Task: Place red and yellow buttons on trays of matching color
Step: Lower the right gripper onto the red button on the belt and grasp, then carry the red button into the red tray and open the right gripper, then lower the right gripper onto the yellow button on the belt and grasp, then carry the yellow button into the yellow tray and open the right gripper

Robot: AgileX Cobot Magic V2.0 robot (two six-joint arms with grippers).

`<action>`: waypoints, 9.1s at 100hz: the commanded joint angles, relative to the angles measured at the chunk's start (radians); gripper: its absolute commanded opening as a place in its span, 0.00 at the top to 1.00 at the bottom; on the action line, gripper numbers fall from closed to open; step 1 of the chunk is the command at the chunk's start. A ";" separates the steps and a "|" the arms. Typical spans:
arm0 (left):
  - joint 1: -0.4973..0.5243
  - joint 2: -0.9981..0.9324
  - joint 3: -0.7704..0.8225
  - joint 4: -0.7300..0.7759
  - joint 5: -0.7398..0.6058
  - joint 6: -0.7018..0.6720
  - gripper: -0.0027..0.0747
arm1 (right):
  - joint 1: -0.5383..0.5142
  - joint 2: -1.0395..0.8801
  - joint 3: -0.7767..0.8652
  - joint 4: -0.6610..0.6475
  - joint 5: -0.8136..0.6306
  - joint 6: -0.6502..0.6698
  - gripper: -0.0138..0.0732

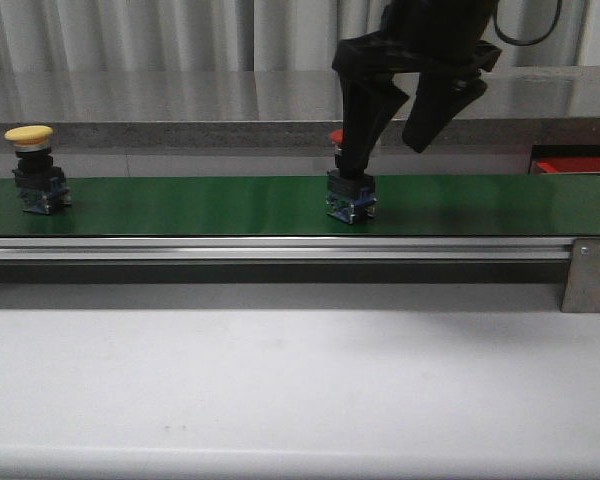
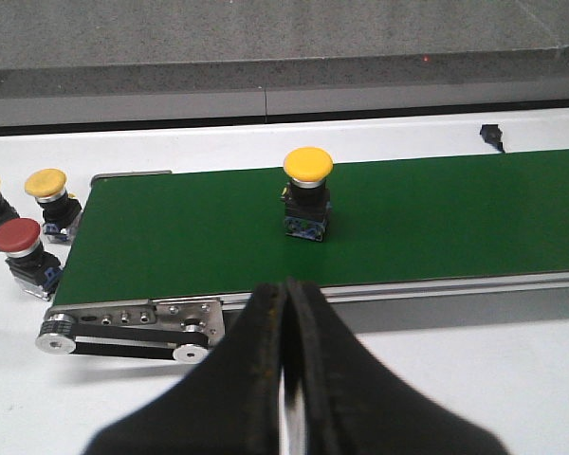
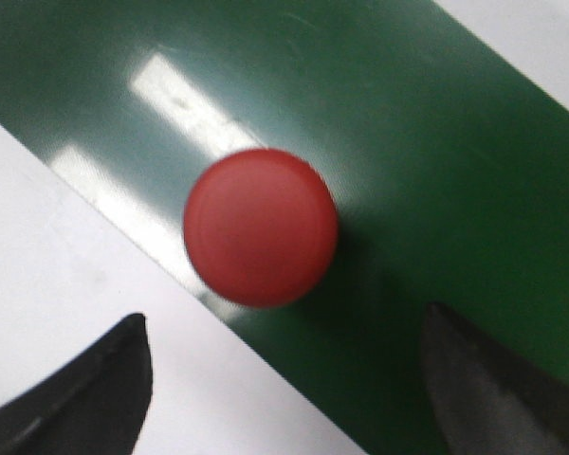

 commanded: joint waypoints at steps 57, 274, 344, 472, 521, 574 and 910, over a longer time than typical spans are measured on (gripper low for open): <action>-0.007 0.005 -0.025 -0.020 -0.077 0.000 0.99 | -0.009 0.037 -0.206 -0.013 0.092 -0.008 0.63; -0.007 0.005 -0.025 -0.020 -0.077 0.000 0.99 | -0.778 0.383 -0.503 -0.075 0.036 0.081 0.57; -0.007 0.005 -0.025 -0.020 -0.077 0.000 0.99 | -0.783 0.348 -0.506 -0.082 0.037 0.081 0.32; -0.007 0.005 -0.025 -0.020 -0.077 0.000 0.99 | -0.575 -0.181 -0.242 0.097 0.231 -0.115 0.32; -0.007 0.005 -0.025 -0.020 -0.077 0.000 0.99 | -0.160 -0.219 -0.022 0.016 0.128 -0.148 0.23; -0.007 0.005 -0.025 -0.020 -0.077 0.000 0.99 | 0.045 -0.049 -0.096 -0.028 0.014 -0.148 0.17; -0.007 0.005 -0.025 -0.020 -0.077 0.000 0.99 | -0.602 -0.194 -0.382 0.010 0.384 -0.013 0.53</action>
